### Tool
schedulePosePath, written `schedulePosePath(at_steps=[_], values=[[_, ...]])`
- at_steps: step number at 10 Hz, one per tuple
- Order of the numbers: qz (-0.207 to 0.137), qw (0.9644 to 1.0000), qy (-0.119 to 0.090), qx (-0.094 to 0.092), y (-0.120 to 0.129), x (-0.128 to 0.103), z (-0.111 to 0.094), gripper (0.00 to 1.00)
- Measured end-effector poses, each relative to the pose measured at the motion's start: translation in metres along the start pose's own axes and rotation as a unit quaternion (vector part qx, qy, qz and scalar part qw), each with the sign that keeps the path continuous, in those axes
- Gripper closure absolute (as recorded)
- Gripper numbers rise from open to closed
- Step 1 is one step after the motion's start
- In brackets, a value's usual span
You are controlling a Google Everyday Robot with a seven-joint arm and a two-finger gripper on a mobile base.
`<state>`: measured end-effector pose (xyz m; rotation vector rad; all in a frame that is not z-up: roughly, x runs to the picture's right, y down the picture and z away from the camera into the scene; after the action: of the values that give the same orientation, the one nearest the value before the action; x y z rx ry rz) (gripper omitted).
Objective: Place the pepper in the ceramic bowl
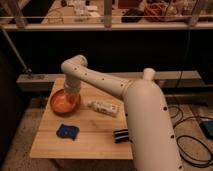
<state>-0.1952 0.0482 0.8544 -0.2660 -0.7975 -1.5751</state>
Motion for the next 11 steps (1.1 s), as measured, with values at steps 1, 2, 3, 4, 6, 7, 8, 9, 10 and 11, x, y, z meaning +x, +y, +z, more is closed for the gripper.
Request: schedulePosePath(at_steps=[1, 2, 3, 4, 6, 7, 8, 9, 10, 11], values=[[-0.001, 1.0, 0.0, 0.0, 0.0001, 0.0001, 0.0006, 0.89], [-0.001, 1.0, -0.001, 0.0, 0.0005, 0.0, 0.0012, 0.89], [-0.002, 1.0, 0.0, 0.0, 0.0001, 0.0003, 0.0011, 0.89], [-0.004, 1.0, -0.001, 0.0, -0.0005, 0.0004, 0.0021, 0.89], [-0.006, 1.0, -0.002, 0.0, -0.001, 0.0008, 0.0023, 0.87], [-0.007, 1.0, -0.002, 0.0, -0.0012, 0.0008, 0.0027, 0.81], [-0.008, 1.0, -0.002, 0.0, -0.0016, 0.001, 0.003, 0.78], [-0.009, 1.0, -0.003, 0.0, -0.002, 0.0012, 0.0035, 0.78], [-0.01, 0.9999, -0.003, 0.0, -0.0024, 0.0013, 0.0039, 0.78], [-0.011, 0.9999, -0.004, 0.0, -0.0026, 0.0015, 0.0044, 0.78]])
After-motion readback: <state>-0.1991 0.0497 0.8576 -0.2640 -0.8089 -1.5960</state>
